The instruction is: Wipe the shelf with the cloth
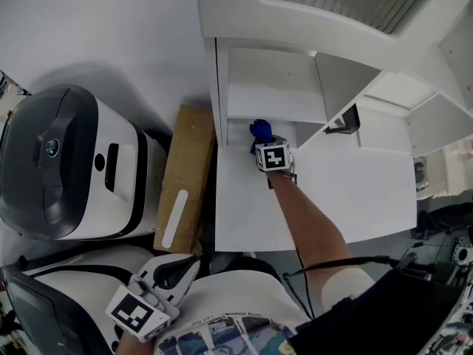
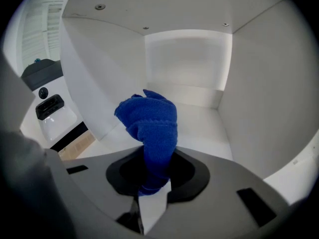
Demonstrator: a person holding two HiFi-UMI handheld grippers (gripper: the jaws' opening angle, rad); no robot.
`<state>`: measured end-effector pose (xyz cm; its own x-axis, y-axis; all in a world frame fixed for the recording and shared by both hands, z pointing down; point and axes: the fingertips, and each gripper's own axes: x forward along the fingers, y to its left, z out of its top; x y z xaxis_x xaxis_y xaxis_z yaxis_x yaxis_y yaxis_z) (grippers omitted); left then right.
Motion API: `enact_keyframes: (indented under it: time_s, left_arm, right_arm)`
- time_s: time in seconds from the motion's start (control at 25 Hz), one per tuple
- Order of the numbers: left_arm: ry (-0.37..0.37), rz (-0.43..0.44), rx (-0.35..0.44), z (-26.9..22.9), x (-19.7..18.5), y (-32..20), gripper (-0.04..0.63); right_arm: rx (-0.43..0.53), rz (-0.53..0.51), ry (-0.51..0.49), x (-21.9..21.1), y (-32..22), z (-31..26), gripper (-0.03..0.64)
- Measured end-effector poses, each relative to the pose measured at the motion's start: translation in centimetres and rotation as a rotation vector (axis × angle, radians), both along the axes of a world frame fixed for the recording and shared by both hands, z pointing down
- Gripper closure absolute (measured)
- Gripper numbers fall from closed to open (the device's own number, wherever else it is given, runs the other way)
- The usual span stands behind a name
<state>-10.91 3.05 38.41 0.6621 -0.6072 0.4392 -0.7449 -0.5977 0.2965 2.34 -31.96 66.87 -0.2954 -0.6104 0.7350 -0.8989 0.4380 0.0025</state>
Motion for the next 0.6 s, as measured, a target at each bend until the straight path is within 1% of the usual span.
enact_keyframes:
  time_s: [0.2, 0.36, 0.48, 0.6]
  left_arm:
    - [0.000, 0.024, 0.002, 0.0, 0.7, 0.0, 0.583]
    - [-0.002, 0.032, 0.005, -0.1, 0.9, 0.1, 0.583]
    - [-0.005, 0.040, 0.007, 0.0, 0.9, 0.2, 0.583]
    - [0.011, 0.025, -0.014, -0.2, 0.9, 0.2, 0.583]
  right_arm:
    - [0.000, 0.068, 0.031, 4.5, -0.3, 0.3, 0.518]
    - [-0.012, 0.107, 0.042, 6.9, -0.4, 1.5, 0.518]
    - [-0.009, 0.124, 0.061, 7.5, -0.4, 1.3, 0.518]
    - [-0.017, 0.133, 0.033, 6.6, 0.2, 0.7, 0.518]
